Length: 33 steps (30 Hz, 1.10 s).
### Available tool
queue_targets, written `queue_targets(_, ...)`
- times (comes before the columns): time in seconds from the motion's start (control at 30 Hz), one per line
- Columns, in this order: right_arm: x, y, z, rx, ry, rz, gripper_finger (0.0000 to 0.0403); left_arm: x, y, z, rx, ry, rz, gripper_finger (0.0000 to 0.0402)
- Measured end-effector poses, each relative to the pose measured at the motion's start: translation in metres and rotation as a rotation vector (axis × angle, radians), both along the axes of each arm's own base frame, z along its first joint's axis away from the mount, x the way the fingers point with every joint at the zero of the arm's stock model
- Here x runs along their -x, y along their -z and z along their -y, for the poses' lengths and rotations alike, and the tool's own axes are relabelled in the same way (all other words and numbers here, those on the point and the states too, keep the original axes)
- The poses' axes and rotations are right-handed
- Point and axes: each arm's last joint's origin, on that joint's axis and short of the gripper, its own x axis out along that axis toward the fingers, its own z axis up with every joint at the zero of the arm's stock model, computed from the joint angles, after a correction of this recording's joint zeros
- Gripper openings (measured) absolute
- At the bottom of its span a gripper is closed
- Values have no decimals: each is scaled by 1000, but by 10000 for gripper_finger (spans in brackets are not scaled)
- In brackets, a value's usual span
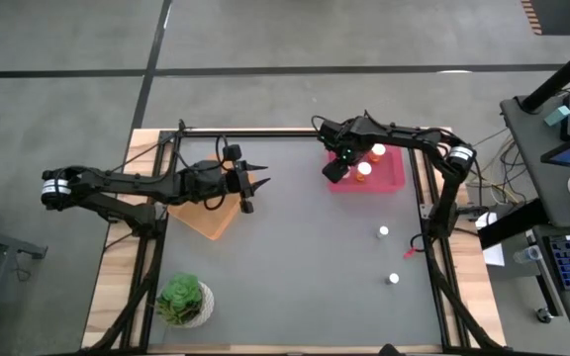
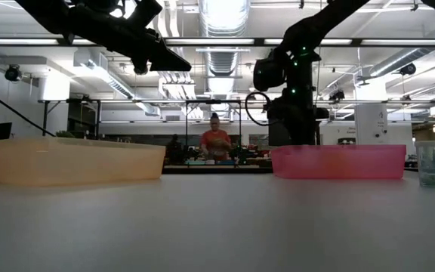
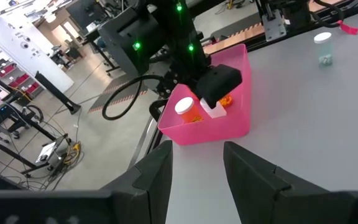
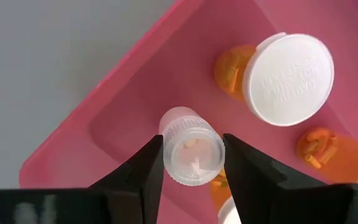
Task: Pick and place medicine bottles into bin by pill shape (circle, oval)
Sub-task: Put the transparent capsule bottle into the pink bin, then put the blue tablet bottle into the orange bin
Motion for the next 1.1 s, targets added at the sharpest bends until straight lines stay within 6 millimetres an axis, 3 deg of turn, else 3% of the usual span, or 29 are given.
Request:
queue_targets(0.33, 1, -3, 0, 9, 18, 9, 208, 0, 0, 0, 0, 0, 0, 128)
queue_targets(0.5, 2, -5, -1, 10, 22, 7, 218, 0, 0, 0, 0, 0, 0, 128)
queue_targets(0.67, 5, -20, -8, 21, 40, 31, 219, 0, 0, 0, -4, 1, -2, 128)
queue_targets(0.87, 5, -49, -34, 57, 29, 121, 219, 0, 0, 0, -6, 1, -3, 128)
queue_targets(1.1, 1, -78, -87, 48, -25, 238, 219, 0, 0, 0, -6, 1, -3, 128)
